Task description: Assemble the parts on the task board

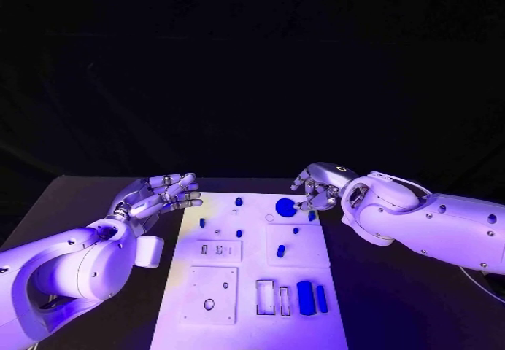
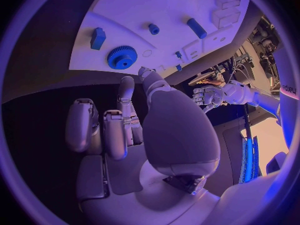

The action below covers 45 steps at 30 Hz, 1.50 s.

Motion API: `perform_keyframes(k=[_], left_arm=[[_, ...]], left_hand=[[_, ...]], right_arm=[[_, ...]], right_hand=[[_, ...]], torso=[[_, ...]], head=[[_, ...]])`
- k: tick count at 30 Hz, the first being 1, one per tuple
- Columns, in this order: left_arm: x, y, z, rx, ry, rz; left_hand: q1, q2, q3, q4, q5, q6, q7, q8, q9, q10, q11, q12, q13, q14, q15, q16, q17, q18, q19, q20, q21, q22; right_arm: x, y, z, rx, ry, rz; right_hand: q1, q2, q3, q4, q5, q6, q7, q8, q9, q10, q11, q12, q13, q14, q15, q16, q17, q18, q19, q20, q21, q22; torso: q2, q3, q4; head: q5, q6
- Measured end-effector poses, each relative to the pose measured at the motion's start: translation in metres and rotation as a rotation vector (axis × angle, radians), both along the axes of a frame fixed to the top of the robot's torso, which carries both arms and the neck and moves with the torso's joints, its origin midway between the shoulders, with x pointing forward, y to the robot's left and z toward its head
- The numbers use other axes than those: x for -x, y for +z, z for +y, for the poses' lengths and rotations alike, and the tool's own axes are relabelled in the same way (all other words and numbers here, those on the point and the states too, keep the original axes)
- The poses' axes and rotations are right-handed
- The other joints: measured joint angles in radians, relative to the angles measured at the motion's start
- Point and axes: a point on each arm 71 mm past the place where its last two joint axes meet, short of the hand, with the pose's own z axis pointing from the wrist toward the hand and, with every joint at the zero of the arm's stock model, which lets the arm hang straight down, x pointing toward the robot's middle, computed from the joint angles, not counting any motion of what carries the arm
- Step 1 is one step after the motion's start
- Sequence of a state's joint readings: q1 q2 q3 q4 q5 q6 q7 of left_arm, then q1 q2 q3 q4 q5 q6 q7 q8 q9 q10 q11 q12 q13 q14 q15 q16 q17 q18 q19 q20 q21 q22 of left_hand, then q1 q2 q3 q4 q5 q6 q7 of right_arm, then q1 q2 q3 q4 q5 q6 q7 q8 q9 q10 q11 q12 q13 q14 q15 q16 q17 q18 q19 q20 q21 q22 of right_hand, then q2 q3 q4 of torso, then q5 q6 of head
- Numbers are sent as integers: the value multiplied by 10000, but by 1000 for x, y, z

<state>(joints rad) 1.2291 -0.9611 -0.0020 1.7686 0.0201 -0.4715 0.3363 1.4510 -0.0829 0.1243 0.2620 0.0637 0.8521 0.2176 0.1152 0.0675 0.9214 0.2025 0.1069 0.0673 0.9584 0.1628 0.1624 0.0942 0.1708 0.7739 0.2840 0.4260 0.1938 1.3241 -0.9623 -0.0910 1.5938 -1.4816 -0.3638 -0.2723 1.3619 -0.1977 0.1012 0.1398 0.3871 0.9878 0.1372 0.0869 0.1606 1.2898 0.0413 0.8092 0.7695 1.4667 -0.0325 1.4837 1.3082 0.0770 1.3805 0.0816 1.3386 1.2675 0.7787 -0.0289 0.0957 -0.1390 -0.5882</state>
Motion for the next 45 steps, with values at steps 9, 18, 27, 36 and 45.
perform_keyframes(k=[9, 18, 27, 36, 45], left_arm=[[-1, 0, 0, 10, -29, 23], [-1, -1, -1, 19, -65, 51], [-2, -1, -2, 27, -107, 75], [-2, -2, -2, 23, -110, 91], [-2, -2, -2, 17, -113, 110]], left_hand=[[0, 0, 0, 0, 0, 0, 0, 0, 0, 0, 0, 0, 0, 0, 0, 0, 0, 0, 0, 0, 0, -1], [0, 0, -28, -28, 0, 0, 0, 0, 0, 0, 0, 0, 1, 0, 0, 0, 0, 1, 0, 0, 0, -1], [0, 0, -28, -28, 0, 0, 0, 0, 0, 0, 0, 0, 1, 0, 0, 0, 0, 1, 0, 0, 0, 7], [0, 0, -28, -28, 0, 0, 0, 0, 1, 0, 0, 0, 1, 0, 0, 0, 0, 1, 0, 0, 0, 6], [0, 0, -28, -28, 0, 0, 0, 0, 1, 0, 0, 0, 1, 0, 0, 0, 0, 1, 0, 0, -1, 5]], right_arm=[[-15, -11, 5, 326, -164, 185], [-21, -22, 12, 536, -121, 523], [-25, -26, 13, 631, -181, 749], [-28, -27, 10, 611, -297, 902], [-30, -29, 10, 581, -319, 1107]], right_hand=[[407, 217, -643, 620, 21, -210, 103, 258, 174, 1216, 190, 5378, 5272, -19, 166, 524, -1, -6, 326, 148, 380, 407], [519, 289, -903, 880, 42, -268, 161, 435, 263, 1726, 258, 7553, 5389, 15, 273, 835, -2, -402, 810, 238, 1392, 406], [519, 289, -931, 908, 42, -268, 162, 442, 273, 1761, 293, 7581, 5388, -20, 308, 835, -3, -402, 810, 237, 1504, 405], [559, 329, -931, 908, 42, -267, 162, 482, 295, 1761, 293, 7581, 5387, -20, 308, 835, -4, -401, 809, 237, 1503, 404], [595, 372, -930, 908, 79, -242, 135, 560, 326, 1761, 293, 7580, 5385, -20, 307, 834, -5, -401, 809, 237, 1503, 402]], torso=[[25, -8, 33], [81, -3, 71], [86, 1, 75], [87, 1, 81], [83, 1, 76]], head=[[1, -72], [-42, -62], [-36, -115], [-8, -163], [18, -192]])
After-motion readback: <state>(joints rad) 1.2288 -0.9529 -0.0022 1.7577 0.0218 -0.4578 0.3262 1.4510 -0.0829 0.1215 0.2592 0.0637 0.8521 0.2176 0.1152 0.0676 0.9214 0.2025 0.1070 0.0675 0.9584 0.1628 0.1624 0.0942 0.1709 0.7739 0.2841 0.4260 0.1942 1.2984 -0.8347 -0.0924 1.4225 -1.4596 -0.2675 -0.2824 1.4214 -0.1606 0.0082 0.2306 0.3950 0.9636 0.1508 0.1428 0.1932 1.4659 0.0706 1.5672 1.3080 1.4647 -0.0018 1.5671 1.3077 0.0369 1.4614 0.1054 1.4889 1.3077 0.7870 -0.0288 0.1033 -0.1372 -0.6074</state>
